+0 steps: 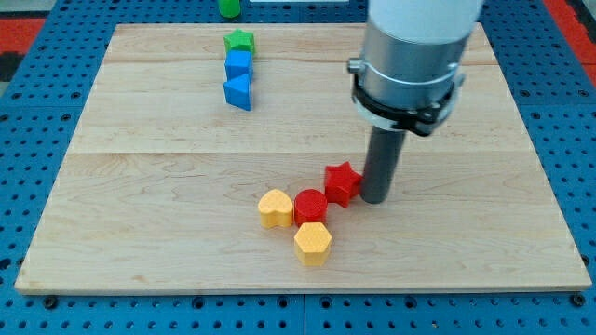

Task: Place red star below blue triangle

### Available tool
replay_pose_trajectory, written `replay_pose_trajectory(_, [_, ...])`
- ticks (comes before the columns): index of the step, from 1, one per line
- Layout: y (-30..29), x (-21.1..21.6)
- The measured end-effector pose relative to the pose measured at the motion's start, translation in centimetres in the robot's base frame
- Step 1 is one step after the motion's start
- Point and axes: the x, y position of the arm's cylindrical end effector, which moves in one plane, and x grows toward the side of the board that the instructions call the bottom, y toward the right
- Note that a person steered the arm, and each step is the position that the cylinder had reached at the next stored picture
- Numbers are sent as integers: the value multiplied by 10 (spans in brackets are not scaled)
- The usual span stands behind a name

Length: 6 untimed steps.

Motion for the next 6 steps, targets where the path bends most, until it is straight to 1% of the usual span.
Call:
replay_pose_trajectory(2, [-80,-7])
replay_pose_trajectory(4, [-135,-40])
replay_pose_trajectory(5, [-156,-21])
replay_pose_trajectory(6, [-185,-21])
